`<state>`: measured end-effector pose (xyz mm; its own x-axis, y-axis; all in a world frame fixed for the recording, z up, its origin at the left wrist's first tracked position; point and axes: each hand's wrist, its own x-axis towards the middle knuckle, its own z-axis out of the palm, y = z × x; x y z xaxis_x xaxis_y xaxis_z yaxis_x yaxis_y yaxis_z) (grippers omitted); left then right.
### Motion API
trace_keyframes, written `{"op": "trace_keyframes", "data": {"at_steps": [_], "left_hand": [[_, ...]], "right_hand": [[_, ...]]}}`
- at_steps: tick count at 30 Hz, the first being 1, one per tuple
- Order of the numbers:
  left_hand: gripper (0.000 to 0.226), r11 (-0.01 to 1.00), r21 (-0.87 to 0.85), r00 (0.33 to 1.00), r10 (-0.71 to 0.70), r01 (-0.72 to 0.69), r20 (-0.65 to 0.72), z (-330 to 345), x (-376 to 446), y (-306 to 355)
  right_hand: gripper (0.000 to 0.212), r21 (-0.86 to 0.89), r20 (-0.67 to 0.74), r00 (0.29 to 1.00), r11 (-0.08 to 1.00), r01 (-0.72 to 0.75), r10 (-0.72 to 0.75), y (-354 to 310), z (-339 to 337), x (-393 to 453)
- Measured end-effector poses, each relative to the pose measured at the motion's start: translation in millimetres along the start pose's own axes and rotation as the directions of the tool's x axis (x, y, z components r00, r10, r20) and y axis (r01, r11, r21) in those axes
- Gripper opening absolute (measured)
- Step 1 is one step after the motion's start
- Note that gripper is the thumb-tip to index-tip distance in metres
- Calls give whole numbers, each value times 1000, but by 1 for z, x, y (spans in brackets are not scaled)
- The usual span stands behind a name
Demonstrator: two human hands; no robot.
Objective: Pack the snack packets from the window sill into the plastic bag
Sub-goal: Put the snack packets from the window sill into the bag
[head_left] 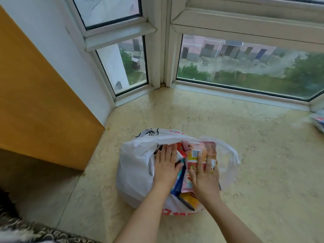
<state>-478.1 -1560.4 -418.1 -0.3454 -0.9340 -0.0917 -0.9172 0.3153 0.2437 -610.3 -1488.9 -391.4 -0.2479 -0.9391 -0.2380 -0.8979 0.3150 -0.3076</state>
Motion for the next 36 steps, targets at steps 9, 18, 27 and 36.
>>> {"op": "trace_keyframes", "data": {"at_steps": [9,18,27,36], "left_hand": [[79,969,235,984,37,-78,172,-42,6,31],[63,961,-31,959,272,-275,-85,-93,-55,60],[65,875,90,854,484,-475,-191,-156,-77,128],[60,828,76,814,560,-555,-154,-163,-113,188]], "right_hand": [[66,-240,126,987,968,-71,103,6,-39,12],[63,-159,-196,980,986,-53,21,4,-94,-69],[54,-96,-485,871,985,-145,81,33,-151,-154],[65,-52,-565,810,973,-227,159,89,-168,-224]]}}
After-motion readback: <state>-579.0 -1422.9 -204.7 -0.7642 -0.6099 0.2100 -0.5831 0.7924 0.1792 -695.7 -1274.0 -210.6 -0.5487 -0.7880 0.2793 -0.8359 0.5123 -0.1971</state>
